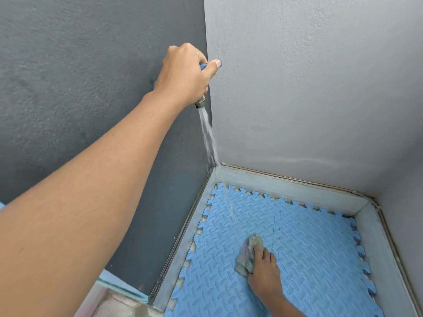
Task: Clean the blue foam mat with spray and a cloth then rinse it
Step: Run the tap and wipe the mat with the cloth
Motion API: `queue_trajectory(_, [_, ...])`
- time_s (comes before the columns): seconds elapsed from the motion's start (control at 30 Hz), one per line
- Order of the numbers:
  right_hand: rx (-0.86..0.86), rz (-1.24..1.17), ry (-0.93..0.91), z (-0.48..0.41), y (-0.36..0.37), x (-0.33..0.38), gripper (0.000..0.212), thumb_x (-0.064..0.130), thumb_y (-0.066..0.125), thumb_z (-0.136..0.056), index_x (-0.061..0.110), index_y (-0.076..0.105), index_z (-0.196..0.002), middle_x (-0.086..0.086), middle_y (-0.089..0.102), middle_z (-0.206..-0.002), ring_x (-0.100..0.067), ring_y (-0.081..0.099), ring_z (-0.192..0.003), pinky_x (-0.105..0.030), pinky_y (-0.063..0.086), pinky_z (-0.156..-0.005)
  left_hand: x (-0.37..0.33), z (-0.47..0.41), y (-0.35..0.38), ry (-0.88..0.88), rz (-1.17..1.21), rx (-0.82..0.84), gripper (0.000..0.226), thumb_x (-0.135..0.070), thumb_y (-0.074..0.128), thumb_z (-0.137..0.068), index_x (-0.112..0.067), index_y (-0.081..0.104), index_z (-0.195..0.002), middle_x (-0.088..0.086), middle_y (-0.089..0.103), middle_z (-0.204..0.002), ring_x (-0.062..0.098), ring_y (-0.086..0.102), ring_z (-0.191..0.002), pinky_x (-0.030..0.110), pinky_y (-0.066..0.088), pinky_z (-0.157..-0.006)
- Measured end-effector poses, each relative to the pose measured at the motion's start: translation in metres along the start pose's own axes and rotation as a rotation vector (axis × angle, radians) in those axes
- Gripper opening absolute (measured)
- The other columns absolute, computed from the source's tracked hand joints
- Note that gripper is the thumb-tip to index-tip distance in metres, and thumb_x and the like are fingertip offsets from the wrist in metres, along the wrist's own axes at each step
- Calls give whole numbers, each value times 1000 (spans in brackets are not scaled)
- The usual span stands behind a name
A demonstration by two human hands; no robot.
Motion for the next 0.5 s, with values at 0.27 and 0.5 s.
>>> queue_trajectory(0.27, [-21,-20,54,2,-11,-31,80,60,41,-95,27,14,-163,-8,12,-171,-30,9,-157,-47,15,-126,1,0,1,6,-10,-22,49,-44,55,-95,-2,70,-76,12,70,-62,20,68,-54,29,57,-59])
queue_trajectory(0.5, [-61,-23,72,6,-12,-18,75,68,32,-99,33,15,-162,-5,14,-171,-30,8,-158,-49,19,-124,-1,1,-1,18,6,-31,48,-42,56,-95,-2,70,-74,9,70,-60,13,66,-48,27,57,-62])
Point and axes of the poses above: each hand's wrist, its own z-axis away from the middle knuckle, its own y-axis out of the palm, x = y × z, the point moved 10 cm from there along -z, towards the middle knuckle
